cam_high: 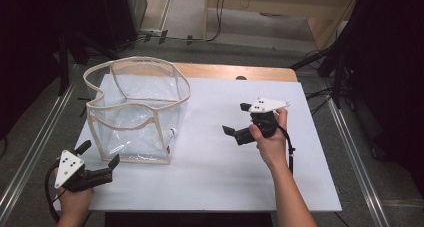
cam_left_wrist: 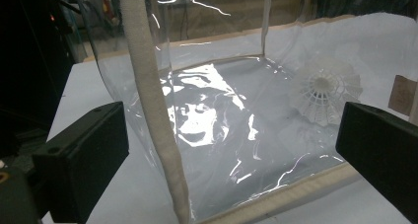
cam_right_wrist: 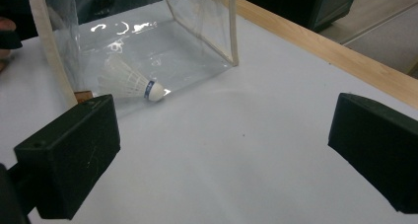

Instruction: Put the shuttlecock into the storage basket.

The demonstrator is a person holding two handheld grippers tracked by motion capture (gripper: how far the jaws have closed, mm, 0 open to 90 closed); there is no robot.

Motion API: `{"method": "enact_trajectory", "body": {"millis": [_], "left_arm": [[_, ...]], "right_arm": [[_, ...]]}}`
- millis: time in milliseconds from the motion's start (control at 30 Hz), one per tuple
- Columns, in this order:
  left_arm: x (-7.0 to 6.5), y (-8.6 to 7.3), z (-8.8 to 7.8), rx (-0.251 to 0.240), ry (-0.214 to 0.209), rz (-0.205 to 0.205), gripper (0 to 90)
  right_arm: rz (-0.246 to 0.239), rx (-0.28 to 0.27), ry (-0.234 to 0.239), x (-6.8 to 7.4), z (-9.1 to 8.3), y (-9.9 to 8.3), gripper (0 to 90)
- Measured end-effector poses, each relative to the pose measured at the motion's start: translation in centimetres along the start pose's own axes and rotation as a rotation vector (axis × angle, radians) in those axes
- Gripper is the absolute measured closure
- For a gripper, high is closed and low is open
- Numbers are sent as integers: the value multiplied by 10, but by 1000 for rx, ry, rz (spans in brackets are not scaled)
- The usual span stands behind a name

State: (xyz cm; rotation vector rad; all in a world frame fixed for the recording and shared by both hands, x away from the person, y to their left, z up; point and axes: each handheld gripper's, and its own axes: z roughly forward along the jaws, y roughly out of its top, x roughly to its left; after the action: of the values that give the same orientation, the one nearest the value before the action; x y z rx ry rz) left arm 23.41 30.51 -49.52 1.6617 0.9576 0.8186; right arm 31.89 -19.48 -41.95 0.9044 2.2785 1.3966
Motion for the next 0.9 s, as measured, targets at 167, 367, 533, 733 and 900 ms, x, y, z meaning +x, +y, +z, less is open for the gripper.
{"method": "enact_trajectory", "body": {"millis": [167,367,533,733,900], "left_arm": [[0,0,0,-1,-1,-1,3],[0,0,0,0,-2,1,3],[0,0,0,3,-2,2,3],[0,0,0,4,-2,5,3],[-1,0,0,4,-1,7,3]], "right_arm": [[14,-17,-9,-3,-7,-15,0],[36,-25,-28,-7,-15,-29,0],[62,-27,-48,-11,-21,-43,0],[69,-23,-59,-13,-29,-56,0],[84,-27,-74,-16,-38,-66,0]]}}
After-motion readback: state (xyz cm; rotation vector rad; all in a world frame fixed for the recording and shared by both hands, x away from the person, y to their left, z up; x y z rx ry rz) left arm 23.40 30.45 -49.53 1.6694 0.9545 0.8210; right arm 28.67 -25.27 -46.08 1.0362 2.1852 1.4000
